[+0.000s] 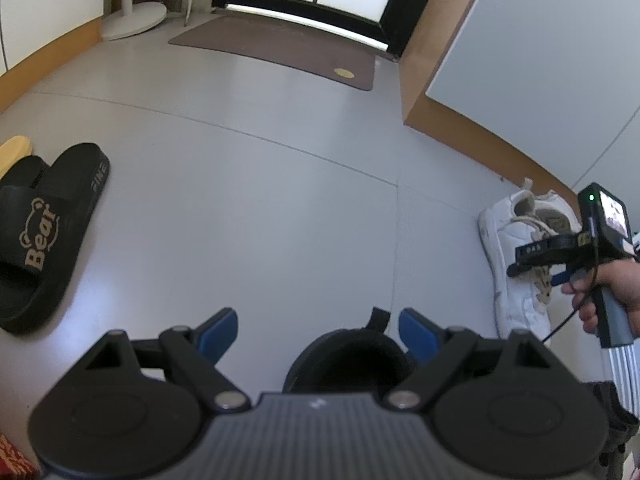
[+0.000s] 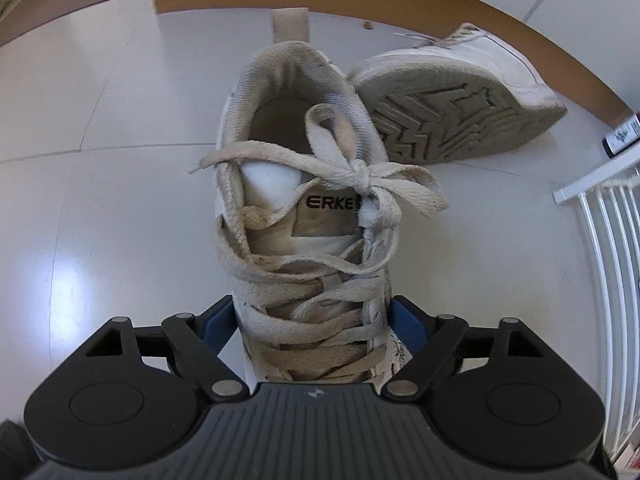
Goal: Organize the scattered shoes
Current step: 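Lower the white sneaker onto its sole and open the right tool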
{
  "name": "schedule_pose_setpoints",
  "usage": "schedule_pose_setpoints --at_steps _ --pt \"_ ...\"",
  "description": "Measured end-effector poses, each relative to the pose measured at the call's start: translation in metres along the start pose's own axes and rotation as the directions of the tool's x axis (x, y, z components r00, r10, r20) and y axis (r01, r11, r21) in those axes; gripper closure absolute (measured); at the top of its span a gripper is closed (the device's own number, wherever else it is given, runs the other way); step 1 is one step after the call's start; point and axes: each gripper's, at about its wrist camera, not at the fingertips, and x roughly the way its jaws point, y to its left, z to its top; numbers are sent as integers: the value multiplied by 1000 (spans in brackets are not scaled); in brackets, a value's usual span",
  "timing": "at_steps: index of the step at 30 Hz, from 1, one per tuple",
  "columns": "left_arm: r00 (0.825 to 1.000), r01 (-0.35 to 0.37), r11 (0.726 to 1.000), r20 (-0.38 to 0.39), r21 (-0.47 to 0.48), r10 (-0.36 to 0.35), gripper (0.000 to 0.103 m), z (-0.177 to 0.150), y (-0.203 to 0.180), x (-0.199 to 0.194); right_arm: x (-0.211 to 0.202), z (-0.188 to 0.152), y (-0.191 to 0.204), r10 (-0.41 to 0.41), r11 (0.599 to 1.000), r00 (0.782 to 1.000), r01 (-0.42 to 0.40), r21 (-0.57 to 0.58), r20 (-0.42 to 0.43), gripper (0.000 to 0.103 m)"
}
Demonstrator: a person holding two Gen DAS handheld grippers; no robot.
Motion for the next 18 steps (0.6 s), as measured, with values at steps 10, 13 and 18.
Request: schedule_pose_setpoints --at_steps 10,13,18 --pt "1000 15 999 16 43 -16 13 7 -31 -1 -58 -11 -15 111 993 992 -113 38 59 10" --pt "1000 19 998 10 60 -20 13 4 -41 -1 -84 -22 -21 152 987 985 -155 31 87 10" --pt "999 39 995 1 94 -39 13 -3 -64 -4 -132 -47 -44 231 973 964 -228 -38 131 10"
